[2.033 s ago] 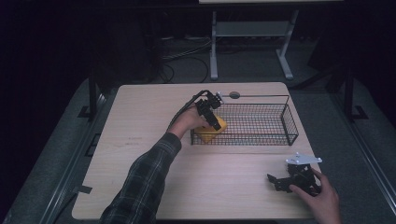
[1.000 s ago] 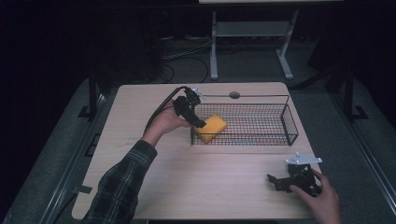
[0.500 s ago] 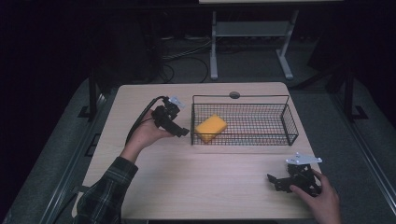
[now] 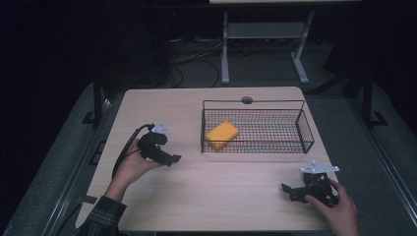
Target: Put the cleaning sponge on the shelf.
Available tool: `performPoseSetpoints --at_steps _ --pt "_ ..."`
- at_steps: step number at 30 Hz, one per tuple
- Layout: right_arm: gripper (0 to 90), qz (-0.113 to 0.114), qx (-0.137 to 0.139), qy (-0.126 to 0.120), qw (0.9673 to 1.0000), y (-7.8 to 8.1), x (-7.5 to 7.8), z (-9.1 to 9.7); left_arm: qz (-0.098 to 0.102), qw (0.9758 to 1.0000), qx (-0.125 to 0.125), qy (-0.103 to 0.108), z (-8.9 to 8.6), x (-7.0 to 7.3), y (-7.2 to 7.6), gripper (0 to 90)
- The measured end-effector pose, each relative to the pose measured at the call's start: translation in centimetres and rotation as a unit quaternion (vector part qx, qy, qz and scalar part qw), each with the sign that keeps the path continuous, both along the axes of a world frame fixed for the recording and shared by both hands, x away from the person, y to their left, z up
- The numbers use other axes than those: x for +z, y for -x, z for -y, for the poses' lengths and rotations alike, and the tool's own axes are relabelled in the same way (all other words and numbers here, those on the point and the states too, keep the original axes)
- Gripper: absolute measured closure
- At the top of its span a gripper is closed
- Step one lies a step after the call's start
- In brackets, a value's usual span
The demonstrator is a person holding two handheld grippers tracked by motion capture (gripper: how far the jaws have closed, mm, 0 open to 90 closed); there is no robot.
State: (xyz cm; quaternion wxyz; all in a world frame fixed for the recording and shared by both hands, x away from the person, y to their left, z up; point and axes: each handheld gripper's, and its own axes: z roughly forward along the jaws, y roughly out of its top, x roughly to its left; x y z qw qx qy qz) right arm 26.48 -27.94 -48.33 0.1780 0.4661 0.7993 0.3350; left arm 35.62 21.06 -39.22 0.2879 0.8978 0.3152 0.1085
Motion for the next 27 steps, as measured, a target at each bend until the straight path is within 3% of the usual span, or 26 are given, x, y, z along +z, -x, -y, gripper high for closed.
performPoseSetpoints --at_steps 10,15,22,27 --pt "1.3 0.0 0.0 0.0 1.0 0.0 0.0 0.0 -0.001 0.9997 0.02 0.01 -2.5 -2.6 2.6 14.3" --pt "1.3 0.0 0.0 0.0 1.0 0.0 0.0 0.0 0.013 0.9994 0.03 0.007 -3.9 -3.8 4.4 14.3" --pt "1.3 0.0 0.0 0.0 1.0 0.0 0.0 0.0 0.018 0.9993 0.032 0.004 -4.9 -5.4 6.4 14.2" --pt "1.3 0.0 0.0 0.0 1.0 0.0 0.0 0.0 0.025 0.999 0.036 0.009 -5.3 -5.8 7.0 14.2"
